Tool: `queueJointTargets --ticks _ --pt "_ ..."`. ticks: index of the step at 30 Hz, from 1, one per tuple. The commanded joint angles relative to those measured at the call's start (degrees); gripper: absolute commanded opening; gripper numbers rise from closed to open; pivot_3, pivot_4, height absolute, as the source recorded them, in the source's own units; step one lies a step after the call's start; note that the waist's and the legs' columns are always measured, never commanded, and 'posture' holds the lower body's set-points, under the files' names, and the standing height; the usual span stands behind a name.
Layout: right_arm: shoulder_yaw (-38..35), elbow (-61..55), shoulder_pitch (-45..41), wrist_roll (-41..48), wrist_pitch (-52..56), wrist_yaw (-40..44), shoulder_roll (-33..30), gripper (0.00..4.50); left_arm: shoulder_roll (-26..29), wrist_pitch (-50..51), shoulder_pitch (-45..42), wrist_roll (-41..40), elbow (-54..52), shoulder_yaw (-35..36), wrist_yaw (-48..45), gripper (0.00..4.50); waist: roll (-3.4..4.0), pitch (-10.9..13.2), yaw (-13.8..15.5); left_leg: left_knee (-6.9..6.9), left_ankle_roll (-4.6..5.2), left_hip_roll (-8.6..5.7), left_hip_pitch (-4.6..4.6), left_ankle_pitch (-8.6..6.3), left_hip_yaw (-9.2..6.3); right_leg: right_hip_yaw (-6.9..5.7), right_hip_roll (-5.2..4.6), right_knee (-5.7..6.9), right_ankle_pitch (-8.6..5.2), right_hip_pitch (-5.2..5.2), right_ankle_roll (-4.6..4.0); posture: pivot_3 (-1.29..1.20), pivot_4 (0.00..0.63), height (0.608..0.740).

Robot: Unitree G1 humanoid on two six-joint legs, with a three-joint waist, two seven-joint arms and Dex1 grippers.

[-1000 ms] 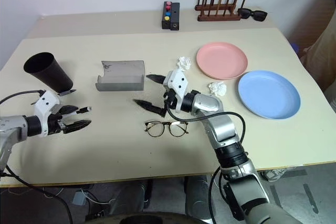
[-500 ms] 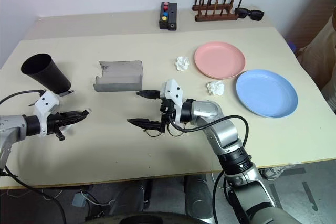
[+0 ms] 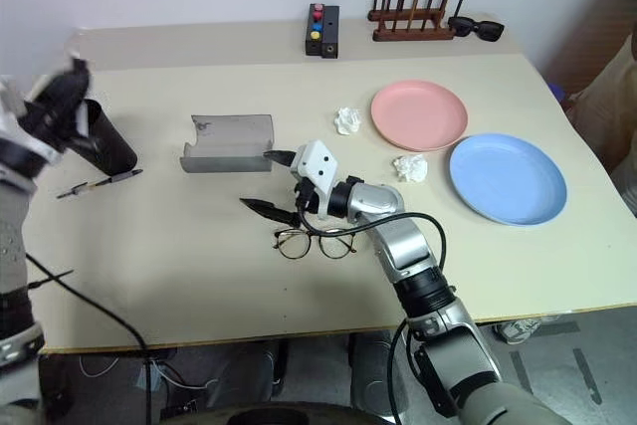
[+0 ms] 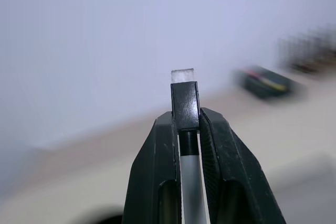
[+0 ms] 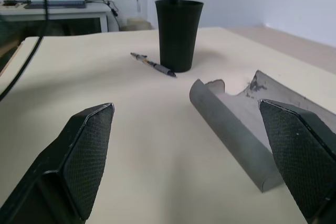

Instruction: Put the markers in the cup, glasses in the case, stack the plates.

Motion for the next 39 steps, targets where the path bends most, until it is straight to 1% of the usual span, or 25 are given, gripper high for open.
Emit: queueJointTargets --ticks 1,3,7,12,16,19,24,35,37,39 --pt "0.5 -0.3 -1.3 0.2 -1.8 0.2 1.3 4.50 0.0 -7.3 -3.3 7.1 4.2 -1.0 7.1 0.05 0.00 0.0 -0.1 -0.01 0.00 0.00 0.00 0.00 0.01 0.00 0.00 0.00 0.00 0.00 0.00 0.00 0.150 0.739" --pt "0.6 -0.5 -1.3 0.2 -2.0 0.1 2.1 4.50 0.2 -12.0 -6.6 11.1 11.2 -1.9 11.7 0.05 0.00 0.0 0.0 -0.01 0.00 0.00 0.00 0.00 0.01 0.00 0.01 0.01 0.00 0.00 0.00 0.00 0.150 0.739" --pt "0.2 -0.7 -1.4 0.4 -2.3 -0.4 3.1 4.50 0.7 -19.1 -10.9 14.6 22.8 -3.2 16.4 0.05 0.00 0.0 0.0 -0.01 -0.02 -0.01 0.01 0.02 -0.01 -0.01 0.03 0.05 0.00 -0.01 0.00 0.00 0.150 0.739" --pt "-0.5 -1.1 -1.0 0.6 -3.1 -1.9 4.1 4.50 0.4 -25.8 -13.5 15.5 32.4 -3.7 19.7 0.05 -0.01 0.0 0.0 -0.01 -0.02 -0.01 0.00 0.02 -0.02 -0.01 0.02 0.07 0.01 -0.01 0.01 0.00 0.150 0.739" --pt "-0.2 -2.2 -0.5 1.1 -3.2 -2.7 5.1 4.50 -0.8 -30.1 -14.6 14.2 38.0 -4.2 20.2 0.05 -0.01 0.0 0.0 -0.01 -0.02 -0.01 0.01 0.02 -0.02 -0.01 0.02 0.11 0.01 -0.02 0.01 0.00 0.150 0.739" --pt "-0.2 -2.9 -0.3 1.8 -2.8 -2.5 5.4 4.50 -1.5 -32.2 -14.5 14.1 40.3 -4.8 20.5 0.05 -0.01 0.0 0.0 -0.01 -0.03 -0.01 0.01 0.03 -0.02 -0.01 0.02 0.12 0.01 -0.02 0.02 0.00 0.150 0.739" --pt "-0.4 -3.3 -0.1 2.1 -2.6 -2.4 5.4 4.50 -2.6 -33.7 -13.3 14.0 40.9 -5.0 20.9 0.05 -0.02 0.0 0.0 -0.01 -0.03 -0.01 0.01 0.03 -0.02 -0.01 0.02 0.14 0.01 -0.02 0.02 0.00 0.150 0.739" --pt "-0.2 -2.9 -0.5 2.4 -2.7 -2.1 5.5 4.50 -4.1 -32.9 -11.4 13.1 40.2 -5.1 20.6 0.05 -0.02 0.0 0.0 0.00 -0.04 -0.01 0.01 0.03 -0.03 -0.01 0.02 0.17 0.01 -0.03 0.02 0.00 0.150 0.739" --pt "-0.2 -2.9 -0.5 2.4 -2.7 -2.0 5.5 4.50 -4.3 -32.7 -11.1 13.2 40.0 -5.1 20.7 0.99 -0.02 0.0 0.0 0.00 -0.03 -0.01 0.01 0.03 -0.03 -0.01 0.02 0.17 0.01 -0.03 0.02 0.00 0.150 0.739" --pt "-0.2 -3.1 -0.4 2.6 -2.6 -2.0 5.5 4.50 -4.5 -32.4 -10.8 13.3 39.4 -5.2 21.0 1.85 -0.02 0.0 0.0 0.00 -0.04 -0.01 0.01 0.03 -0.03 -0.01 0.02 0.17 0.01 -0.03 0.02 0.00 0.150 0.739"
